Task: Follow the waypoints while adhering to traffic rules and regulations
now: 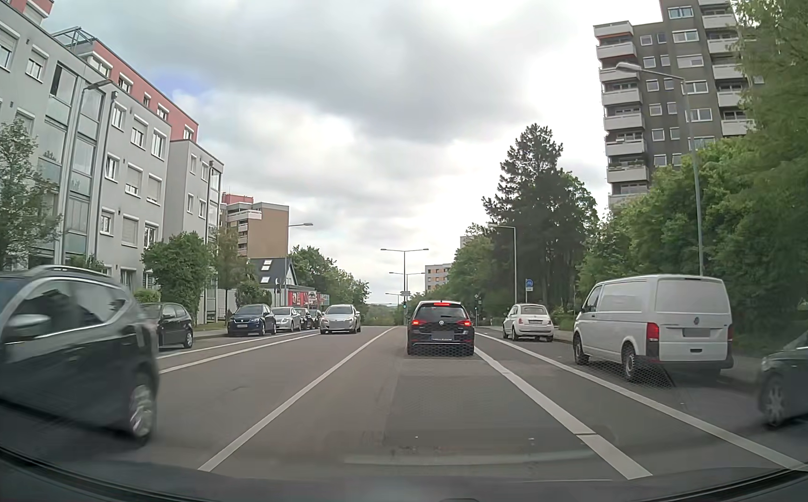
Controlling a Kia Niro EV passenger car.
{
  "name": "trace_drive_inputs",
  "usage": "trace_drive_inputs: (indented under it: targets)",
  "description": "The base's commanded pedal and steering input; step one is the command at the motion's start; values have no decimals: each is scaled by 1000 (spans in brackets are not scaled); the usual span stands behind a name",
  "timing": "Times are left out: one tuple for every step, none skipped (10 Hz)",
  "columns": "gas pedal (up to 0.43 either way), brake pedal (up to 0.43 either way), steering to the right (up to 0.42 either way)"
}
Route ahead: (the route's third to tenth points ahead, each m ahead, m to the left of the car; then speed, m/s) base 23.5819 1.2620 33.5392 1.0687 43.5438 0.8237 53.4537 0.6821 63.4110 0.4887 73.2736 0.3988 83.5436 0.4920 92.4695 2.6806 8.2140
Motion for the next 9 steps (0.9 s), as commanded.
trace_drive_inputs:
  targets:
    - [169,0,1]
    - [169,0,0]
    - [138,0,0]
    - [59,0,-2]
    - [0,0,-4]
    - [0,0,-6]
    - [0,0,-7]
    - [0,6,-7]
    - [0,67,-7]
